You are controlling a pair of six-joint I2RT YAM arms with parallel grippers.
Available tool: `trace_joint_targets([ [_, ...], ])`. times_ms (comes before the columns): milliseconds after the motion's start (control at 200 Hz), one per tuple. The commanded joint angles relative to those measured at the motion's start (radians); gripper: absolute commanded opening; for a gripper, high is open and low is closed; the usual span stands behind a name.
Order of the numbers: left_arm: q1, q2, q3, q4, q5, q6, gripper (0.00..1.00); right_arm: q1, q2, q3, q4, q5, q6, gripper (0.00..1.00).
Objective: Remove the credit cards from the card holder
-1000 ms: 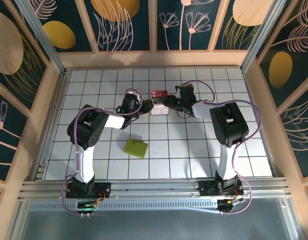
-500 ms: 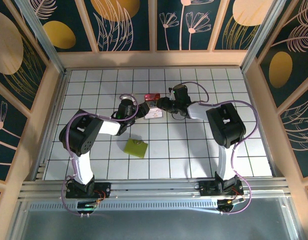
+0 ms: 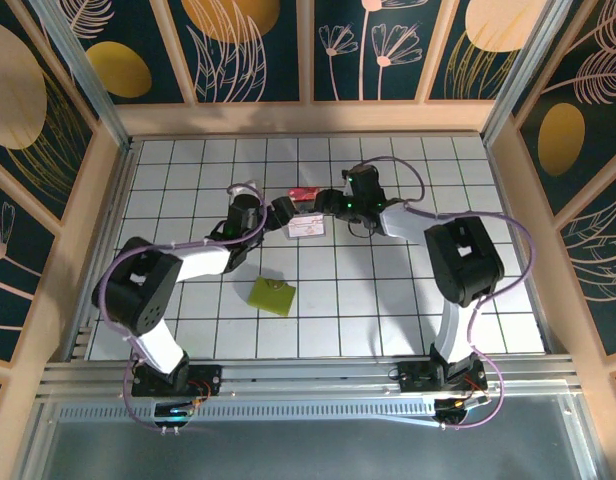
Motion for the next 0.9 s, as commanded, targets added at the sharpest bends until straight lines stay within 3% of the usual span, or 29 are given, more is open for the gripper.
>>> trace_joint_targets([
  [0,-0.005,-0.119,-0.048,-0.136,-0.121,-0.002,0.85,0.007,-0.112,-0.042,-0.079,0.106,-0.051,0.66],
  [75,-0.005,-0.208,-0.093,-0.215,-0.179,-0.011,0.99,0.047,-0.160,-0.058,-0.144,0.153,-0.096,0.65],
  [265,-0.004,-0.433,-0.213,-0.447,-0.319,-0.073,0.99,0.273,-0.188,-0.028,-0.377,0.255,-0.265,0.64],
  [470,-0.003,-0.627,-0.297,-0.602,-0.461,-0.109,0.99,0.480,-0.118,0.041,-0.491,0.225,-0.388,0.68],
  [581,-0.003,-0.695,-0.336,-0.628,-0.509,-0.127,0.99,0.539,-0.071,0.078,-0.498,0.181,-0.454,0.74],
  [726,-0.002,-0.765,-0.369,-0.673,-0.568,-0.155,0.99,0.597,-0.012,0.105,-0.502,0.217,-0.540,0.85],
  [761,-0.002,-0.780,-0.377,-0.678,-0.575,-0.156,0.99,0.603,-0.002,0.108,-0.501,0.213,-0.556,0.99],
  [896,0.002,-0.829,-0.402,-0.684,-0.592,-0.160,0.99,0.625,0.025,0.121,-0.502,0.213,-0.627,0.99],
])
